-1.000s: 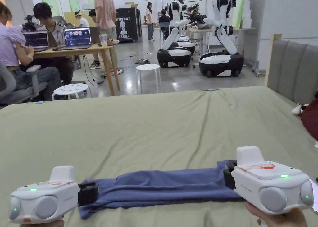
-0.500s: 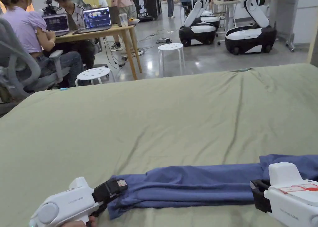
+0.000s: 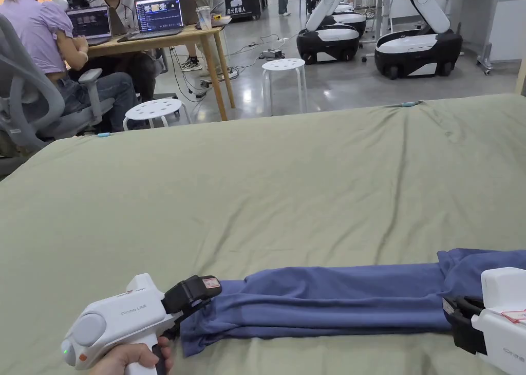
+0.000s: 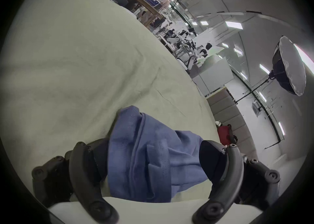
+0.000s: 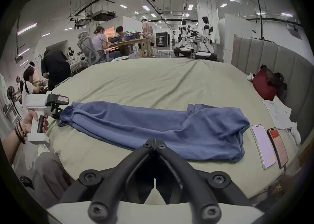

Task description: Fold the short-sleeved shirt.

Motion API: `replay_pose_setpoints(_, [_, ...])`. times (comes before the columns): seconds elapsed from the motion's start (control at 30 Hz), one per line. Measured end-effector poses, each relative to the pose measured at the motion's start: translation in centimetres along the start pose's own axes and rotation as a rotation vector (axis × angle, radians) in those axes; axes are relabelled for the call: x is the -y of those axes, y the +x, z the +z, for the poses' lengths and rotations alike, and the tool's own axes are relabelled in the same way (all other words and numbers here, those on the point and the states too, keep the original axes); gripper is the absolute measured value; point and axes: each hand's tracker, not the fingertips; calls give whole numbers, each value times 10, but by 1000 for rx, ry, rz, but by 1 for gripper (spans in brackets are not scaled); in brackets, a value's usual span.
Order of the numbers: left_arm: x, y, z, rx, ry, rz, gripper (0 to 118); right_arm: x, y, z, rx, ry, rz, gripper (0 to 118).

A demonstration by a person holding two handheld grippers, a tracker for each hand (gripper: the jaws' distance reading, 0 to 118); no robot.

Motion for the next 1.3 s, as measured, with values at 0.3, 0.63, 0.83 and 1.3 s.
replay_pose_setpoints(0.3, [-6, 20, -17, -107, -57, -109, 10, -8, -10, 6, -23, 24, 9, 0])
replay_pose_setpoints(0.63, [-25, 4, 25, -15, 22, -8, 10, -10, -4, 14, 12, 28, 11, 0])
replay_pose_setpoints(0.83, [-56, -25, 78, -152, 159, 29, 10, -15, -3, 23, 23, 67, -3, 0])
replay_pose_setpoints(1.3, [-22, 121, 47, 23, 39, -189, 10, -11, -12, 27, -53, 96, 6, 0])
